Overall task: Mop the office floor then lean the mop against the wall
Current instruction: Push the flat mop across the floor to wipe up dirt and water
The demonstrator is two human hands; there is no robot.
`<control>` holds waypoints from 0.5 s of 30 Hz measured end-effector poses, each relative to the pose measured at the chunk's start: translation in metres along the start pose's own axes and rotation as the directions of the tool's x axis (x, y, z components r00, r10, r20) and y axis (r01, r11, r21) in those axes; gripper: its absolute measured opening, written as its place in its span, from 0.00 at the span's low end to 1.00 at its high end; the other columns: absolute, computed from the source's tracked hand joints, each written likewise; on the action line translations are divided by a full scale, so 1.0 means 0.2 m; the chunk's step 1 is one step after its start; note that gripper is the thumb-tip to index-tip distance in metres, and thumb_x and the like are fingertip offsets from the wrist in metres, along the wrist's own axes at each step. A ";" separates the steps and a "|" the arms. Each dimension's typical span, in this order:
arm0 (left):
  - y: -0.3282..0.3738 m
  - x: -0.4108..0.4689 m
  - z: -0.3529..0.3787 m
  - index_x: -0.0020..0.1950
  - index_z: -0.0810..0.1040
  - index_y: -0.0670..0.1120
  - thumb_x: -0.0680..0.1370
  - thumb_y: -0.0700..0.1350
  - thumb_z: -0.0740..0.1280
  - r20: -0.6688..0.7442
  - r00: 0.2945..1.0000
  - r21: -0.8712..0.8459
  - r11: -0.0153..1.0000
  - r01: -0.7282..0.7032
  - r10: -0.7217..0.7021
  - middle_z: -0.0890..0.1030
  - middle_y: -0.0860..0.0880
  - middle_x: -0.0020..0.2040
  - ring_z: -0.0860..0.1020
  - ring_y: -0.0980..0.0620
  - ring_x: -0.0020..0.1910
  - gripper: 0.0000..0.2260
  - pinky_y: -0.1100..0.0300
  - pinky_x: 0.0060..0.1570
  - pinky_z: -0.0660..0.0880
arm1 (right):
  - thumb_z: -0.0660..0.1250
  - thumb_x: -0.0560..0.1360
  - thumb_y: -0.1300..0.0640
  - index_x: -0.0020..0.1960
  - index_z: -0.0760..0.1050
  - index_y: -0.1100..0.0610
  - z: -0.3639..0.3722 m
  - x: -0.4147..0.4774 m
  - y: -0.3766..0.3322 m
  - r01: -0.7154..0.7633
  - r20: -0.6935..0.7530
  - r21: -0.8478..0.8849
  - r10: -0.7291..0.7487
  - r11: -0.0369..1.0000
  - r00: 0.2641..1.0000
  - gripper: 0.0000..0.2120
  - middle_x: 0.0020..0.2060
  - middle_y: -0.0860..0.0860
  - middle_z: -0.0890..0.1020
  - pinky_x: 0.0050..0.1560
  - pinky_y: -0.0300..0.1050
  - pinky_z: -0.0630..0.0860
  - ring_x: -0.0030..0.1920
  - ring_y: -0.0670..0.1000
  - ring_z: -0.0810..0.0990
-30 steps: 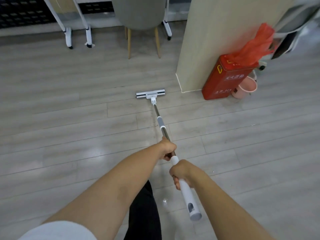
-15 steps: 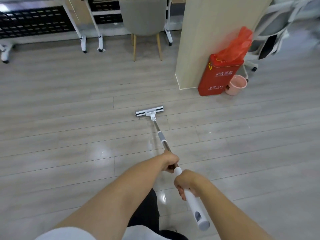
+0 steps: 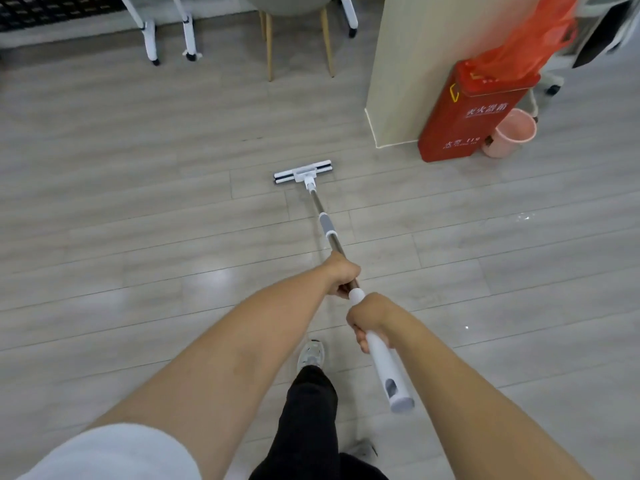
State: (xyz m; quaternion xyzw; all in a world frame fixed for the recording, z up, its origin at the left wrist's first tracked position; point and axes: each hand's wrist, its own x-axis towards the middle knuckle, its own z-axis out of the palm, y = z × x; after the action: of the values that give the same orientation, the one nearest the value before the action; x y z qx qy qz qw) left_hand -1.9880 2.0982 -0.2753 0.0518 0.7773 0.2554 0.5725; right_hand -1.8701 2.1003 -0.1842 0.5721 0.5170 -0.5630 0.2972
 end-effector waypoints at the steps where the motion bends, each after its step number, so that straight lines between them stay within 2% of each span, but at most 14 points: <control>1: 0.05 0.06 -0.07 0.62 0.69 0.38 0.78 0.38 0.62 -0.001 1.000 0.016 1.000 -0.002 0.002 0.79 0.40 0.45 0.80 0.45 0.36 0.13 0.58 0.23 0.77 | 0.59 0.72 0.70 0.62 0.71 0.65 0.00 0.03 -0.09 0.011 0.010 0.011 -0.012 1.000 1.000 0.19 0.22 0.56 0.74 0.31 0.48 0.77 0.21 0.54 0.73; 4: 0.17 0.22 -0.30 0.62 0.70 0.37 0.78 0.38 0.62 -0.004 1.000 0.062 0.998 -0.001 0.001 0.80 0.39 0.44 0.81 0.45 0.36 0.13 0.58 0.23 0.77 | 0.59 0.72 0.69 0.59 0.73 0.66 0.04 0.14 -0.36 0.025 0.042 0.034 -0.026 0.999 0.999 0.16 0.22 0.56 0.74 0.34 0.50 0.77 0.23 0.54 0.73; 8: 0.27 0.40 -0.59 0.61 0.70 0.39 0.79 0.39 0.64 -0.025 0.999 0.064 0.998 -0.019 0.020 0.79 0.40 0.44 0.80 0.46 0.35 0.11 0.59 0.22 0.76 | 0.61 0.76 0.69 0.59 0.71 0.65 0.11 0.26 -0.68 0.040 0.088 0.075 -0.046 0.996 0.995 0.12 0.27 0.56 0.74 0.28 0.46 0.77 0.23 0.52 0.73; 12: 0.33 0.54 -0.85 0.58 0.71 0.42 0.77 0.38 0.63 -0.081 0.996 0.044 0.999 -0.025 0.029 0.80 0.40 0.47 0.80 0.46 0.39 0.10 0.59 0.26 0.77 | 0.61 0.77 0.70 0.61 0.69 0.63 0.18 0.34 -0.97 0.073 0.134 0.102 -0.087 0.992 0.987 0.14 0.30 0.57 0.74 0.29 0.46 0.79 0.25 0.52 0.73; 15: 0.30 0.58 -0.94 0.55 0.70 0.44 0.76 0.38 0.63 -0.104 0.994 0.030 0.999 -0.039 0.042 0.80 0.41 0.46 0.80 0.46 0.38 0.08 0.59 0.26 0.76 | 0.60 0.78 0.70 0.62 0.68 0.62 0.26 0.39 -1.05 0.059 0.147 0.114 -0.075 0.992 0.986 0.14 0.31 0.57 0.74 0.28 0.45 0.79 0.26 0.51 0.73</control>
State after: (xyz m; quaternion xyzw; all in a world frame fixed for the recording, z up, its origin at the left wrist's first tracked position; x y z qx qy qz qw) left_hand -2.2136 2.1302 -0.3082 0.0623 0.8086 0.2583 0.5250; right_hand -2.0955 2.1329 -0.2182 0.5253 0.4804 -0.6419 0.2848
